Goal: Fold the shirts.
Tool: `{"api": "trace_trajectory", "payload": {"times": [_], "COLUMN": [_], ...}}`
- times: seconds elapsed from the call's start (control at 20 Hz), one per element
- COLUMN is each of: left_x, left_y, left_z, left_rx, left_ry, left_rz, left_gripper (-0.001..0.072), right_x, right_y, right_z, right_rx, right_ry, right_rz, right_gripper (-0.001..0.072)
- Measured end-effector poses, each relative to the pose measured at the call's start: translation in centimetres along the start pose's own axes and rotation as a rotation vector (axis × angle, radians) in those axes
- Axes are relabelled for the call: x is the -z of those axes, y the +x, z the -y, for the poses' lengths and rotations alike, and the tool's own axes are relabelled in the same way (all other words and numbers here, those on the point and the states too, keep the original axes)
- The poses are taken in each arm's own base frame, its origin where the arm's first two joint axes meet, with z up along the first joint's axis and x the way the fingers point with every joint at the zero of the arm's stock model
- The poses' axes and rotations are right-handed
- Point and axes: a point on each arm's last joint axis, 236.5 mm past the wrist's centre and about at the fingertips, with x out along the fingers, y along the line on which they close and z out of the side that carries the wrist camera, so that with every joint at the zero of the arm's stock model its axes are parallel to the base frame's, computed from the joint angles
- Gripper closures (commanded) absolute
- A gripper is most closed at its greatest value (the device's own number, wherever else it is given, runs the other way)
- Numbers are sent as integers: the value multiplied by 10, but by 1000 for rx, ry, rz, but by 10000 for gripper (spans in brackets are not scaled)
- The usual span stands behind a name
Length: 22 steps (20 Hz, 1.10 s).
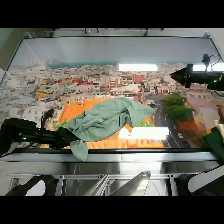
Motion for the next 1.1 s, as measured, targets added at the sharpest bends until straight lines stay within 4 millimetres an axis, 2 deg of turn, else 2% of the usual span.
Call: {"api": "trace_trajectory", "payload": {"times": [0.05,0.15,0.3,0.35,0.5,0.65,0.8,1.1], "left_x": [-2,-10,-28,-36,-69,-105,-137,-203], "left_y": [-4,-15,-40,-50,-81,-99,-90,-32], "left_z": [4,13,28,27,16,8,1,-5], "left_rx": [-7,-27,-78,-106,-142,-114,-93,-95], "left_ry": [25,83,166,170,115,74,66,128], "left_rz": [29,99,201,232,311,326,266,107], "left_gripper": [-13,-10,-9,-9,-9,-9,-9,-8], "right_x": [7,20,56,71,111,133,144,149], "right_y": [1,3,17,23,37,38,27,10], "right_z": [-9,-22,-36,-32,-19,-1,20,36], "right_rx": [-20,-37,-30,0,65,130,242,362], "right_ry": [-8,-23,-45,-45,-16,25,40,40], "right_rz": [-27,-82,-204,-247,-345,-382,-411,-423], "right_gripper": [526,527,549,599,595,577,576,578]}}
